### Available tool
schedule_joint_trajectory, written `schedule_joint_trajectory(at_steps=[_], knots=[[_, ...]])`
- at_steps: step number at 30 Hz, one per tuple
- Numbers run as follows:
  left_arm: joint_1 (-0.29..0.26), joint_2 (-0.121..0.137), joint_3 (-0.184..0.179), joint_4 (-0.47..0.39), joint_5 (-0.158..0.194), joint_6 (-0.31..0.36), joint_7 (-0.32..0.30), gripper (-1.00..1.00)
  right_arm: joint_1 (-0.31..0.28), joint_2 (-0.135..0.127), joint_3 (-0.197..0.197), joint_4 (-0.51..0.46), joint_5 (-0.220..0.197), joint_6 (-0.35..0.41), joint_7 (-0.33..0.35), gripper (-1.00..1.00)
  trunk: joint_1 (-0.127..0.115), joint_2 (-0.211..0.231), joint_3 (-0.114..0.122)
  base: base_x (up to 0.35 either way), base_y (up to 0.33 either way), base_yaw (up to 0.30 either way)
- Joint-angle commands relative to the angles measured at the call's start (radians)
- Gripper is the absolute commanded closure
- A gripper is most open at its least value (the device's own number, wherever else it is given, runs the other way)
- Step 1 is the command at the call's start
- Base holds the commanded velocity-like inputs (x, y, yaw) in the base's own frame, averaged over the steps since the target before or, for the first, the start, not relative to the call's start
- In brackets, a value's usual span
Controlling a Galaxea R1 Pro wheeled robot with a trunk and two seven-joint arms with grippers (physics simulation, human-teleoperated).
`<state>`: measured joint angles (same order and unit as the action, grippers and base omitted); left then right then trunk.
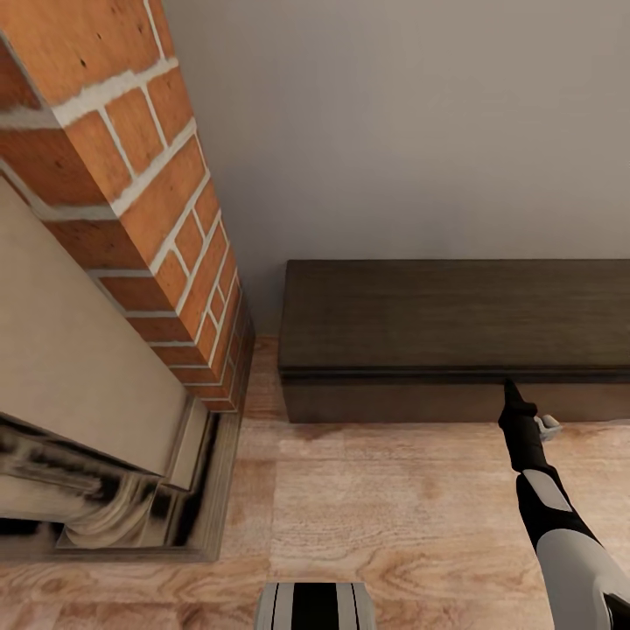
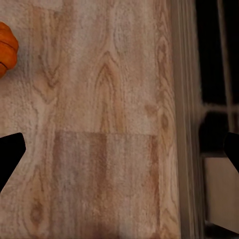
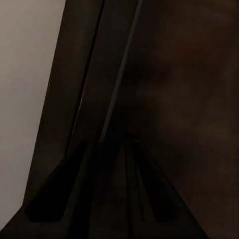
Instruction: Place each of the two pumpkins and all three candles from the living room inside a cabinet in the living room (use any cabinet), then make sure every cabinet is closed, and position the cauldron so it is next to a table in the living room.
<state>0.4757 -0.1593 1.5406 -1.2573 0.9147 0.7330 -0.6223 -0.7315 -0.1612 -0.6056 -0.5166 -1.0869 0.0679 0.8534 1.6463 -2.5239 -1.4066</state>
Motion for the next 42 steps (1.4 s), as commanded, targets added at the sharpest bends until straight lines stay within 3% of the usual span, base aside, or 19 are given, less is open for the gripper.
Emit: schedule_joint_trajectory(at_steps=[1,17,31,42], knots=[[0.0,0.0,0.001,-0.001,0.004,0.006,0.0,-1.0,0.0,0.0,0.001,0.015,-0.004,0.007,-0.001,1.0,0.0,0.0,-0.001,-0.001,0.0,0.0],[0.0,0.001,0.001,0.004,0.004,0.006,0.0,-1.0,0.0,0.0,0.001,0.015,-0.002,0.006,-0.001,1.0,0.0,0.0,-0.001,-0.036,0.0,0.0],[0.0,0.001,0.001,0.004,0.004,0.007,-0.001,-1.0,0.0,0.0,0.001,0.015,-0.002,0.006,-0.001,1.0,0.0,0.0,-0.001,-0.276,0.0,0.0],[0.0,0.001,0.001,0.004,0.004,0.006,-0.001,-1.0,0.0,0.0,0.001,0.014,-0.002,0.006,-0.001,1.0,0.0,0.0,-0.001,-0.057,0.0,0.0]])
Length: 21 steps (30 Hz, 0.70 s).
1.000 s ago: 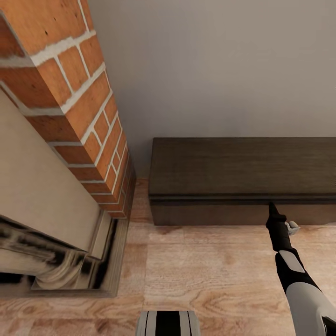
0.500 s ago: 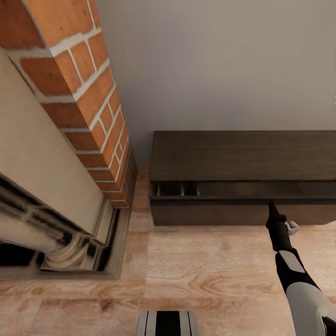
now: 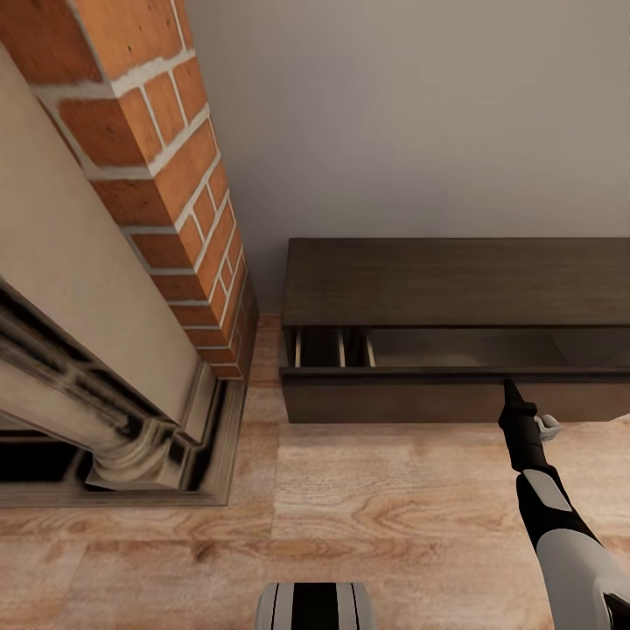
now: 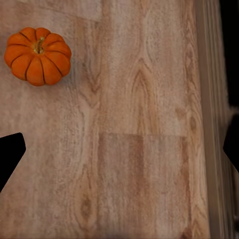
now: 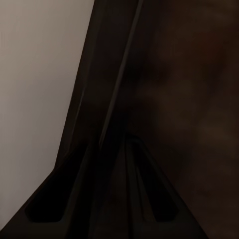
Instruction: Place each of the two pumpkins and all three candles from the living room inside a cabinet in the living room (use any cabinet), then make sure every cabinet is closed, and position the cauldron so it is next to a table in the living room.
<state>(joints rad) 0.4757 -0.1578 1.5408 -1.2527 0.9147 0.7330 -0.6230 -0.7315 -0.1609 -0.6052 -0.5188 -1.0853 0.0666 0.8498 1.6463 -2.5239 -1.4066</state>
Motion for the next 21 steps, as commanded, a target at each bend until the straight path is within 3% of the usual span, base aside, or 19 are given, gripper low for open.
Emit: schedule_joint_trajectory(at_steps=[1,12,21], knots=[[0.0,0.0,0.001,-0.001,0.004,0.006,0.0,-1.0,0.0,0.0,0.001,0.015,-0.004,0.007,0.003,1.0,0.0,0.0,-0.001,-0.036,0.0,0.0],[0.0,0.0,0.001,-0.001,0.004,0.008,0.0,-1.0,0.0,0.0,0.001,0.014,-0.004,0.007,0.003,1.0,0.0,0.0,-0.001,-0.185,0.0,0.0],[0.0,0.0,0.001,0.001,0.003,0.007,0.0,-1.0,0.0,0.0,0.001,0.014,-0.004,0.007,0.002,1.0,0.0,0.0,-0.001,-0.046,0.0,0.0]])
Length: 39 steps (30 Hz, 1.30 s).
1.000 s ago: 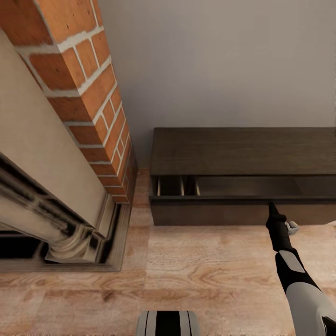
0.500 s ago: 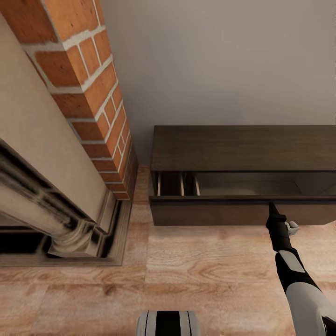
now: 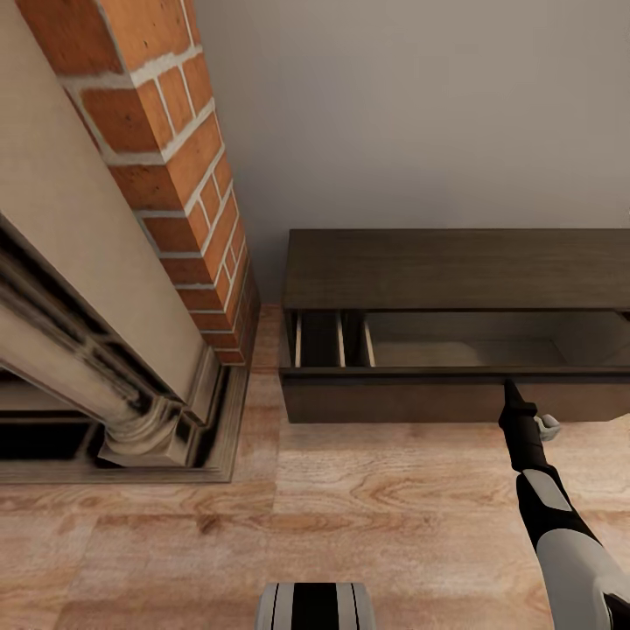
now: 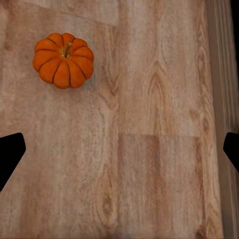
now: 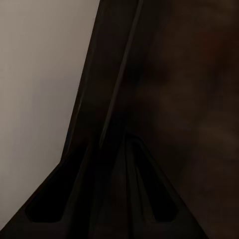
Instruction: Place each of the two pumpkins and all three candles from the living room inside a cabinet in the living room (use any cabinet), then make sure every cabinet is closed, and position the cauldron so it is next to a table in the living room.
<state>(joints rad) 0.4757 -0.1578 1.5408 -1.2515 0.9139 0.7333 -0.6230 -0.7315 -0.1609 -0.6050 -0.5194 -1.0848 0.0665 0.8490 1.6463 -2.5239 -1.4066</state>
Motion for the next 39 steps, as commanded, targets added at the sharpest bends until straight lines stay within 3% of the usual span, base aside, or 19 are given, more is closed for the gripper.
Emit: schedule_joint_trajectory(at_steps=[1,39], knots=[[0.0,0.0,0.001,-0.001,0.004,0.006,0.0,-1.0,0.0,0.0,0.001,0.015,-0.004,0.007,0.003,1.0,0.0,0.0,-0.001,-0.046,0.0,0.0],[0.0,0.0,0.001,0.0,0.005,0.008,-0.001,-1.0,0.0,0.001,0.002,0.015,-0.003,0.006,0.003,1.0,0.0,0.0,-0.001,-0.075,0.0,0.0]])
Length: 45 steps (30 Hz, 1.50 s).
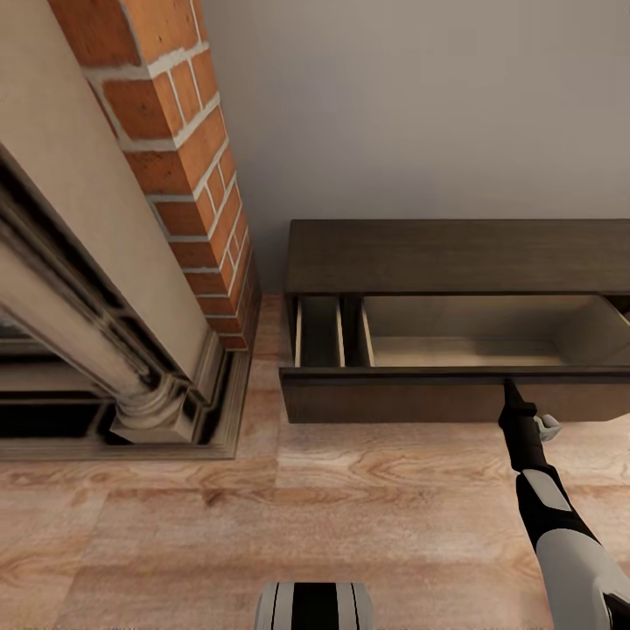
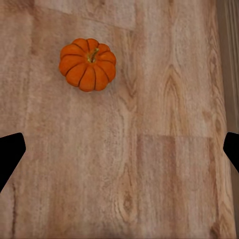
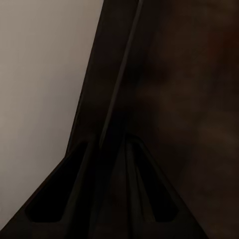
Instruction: Place each of the two pumpkins and all three candles from the living room inside a cabinet in the living room (use any cabinet), then make sure every cabinet is closed, and position the cauldron so it is next to a table in the living room.
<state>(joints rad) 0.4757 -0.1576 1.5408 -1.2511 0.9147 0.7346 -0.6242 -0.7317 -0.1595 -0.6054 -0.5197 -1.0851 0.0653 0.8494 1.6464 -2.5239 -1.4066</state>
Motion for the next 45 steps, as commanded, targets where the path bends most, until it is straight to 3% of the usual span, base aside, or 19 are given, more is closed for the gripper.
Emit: schedule_joint_trajectory(at_steps=[1,36,37,45], knots=[[0.0,0.0,0.001,-0.001,0.004,0.006,0.0,-1.0,0.0,0.0,0.003,0.015,-0.002,0.007,0.003,1.0,0.0,0.0,-0.001,-0.025,0.0,0.0],[0.0,0.0,0.001,-0.001,0.004,0.006,0.0,-1.0,0.0,0.0,0.003,0.015,-0.002,0.008,0.003,1.0,0.0,0.0,-0.001,-0.077,0.0,0.0],[0.0,0.0,0.001,-0.001,0.004,0.006,0.0,-1.0,0.0,0.0,0.003,0.015,-0.002,0.008,0.002,-1.0,0.0,0.0,-0.001,-0.011,0.0,0.0],[0.0,0.0,0.001,-0.001,0.004,0.006,0.001,-1.0,0.0,0.0,0.003,0.015,-0.003,0.009,0.002,-1.0,0.0,0.0,-0.001,-0.003,0.0,0.0]])
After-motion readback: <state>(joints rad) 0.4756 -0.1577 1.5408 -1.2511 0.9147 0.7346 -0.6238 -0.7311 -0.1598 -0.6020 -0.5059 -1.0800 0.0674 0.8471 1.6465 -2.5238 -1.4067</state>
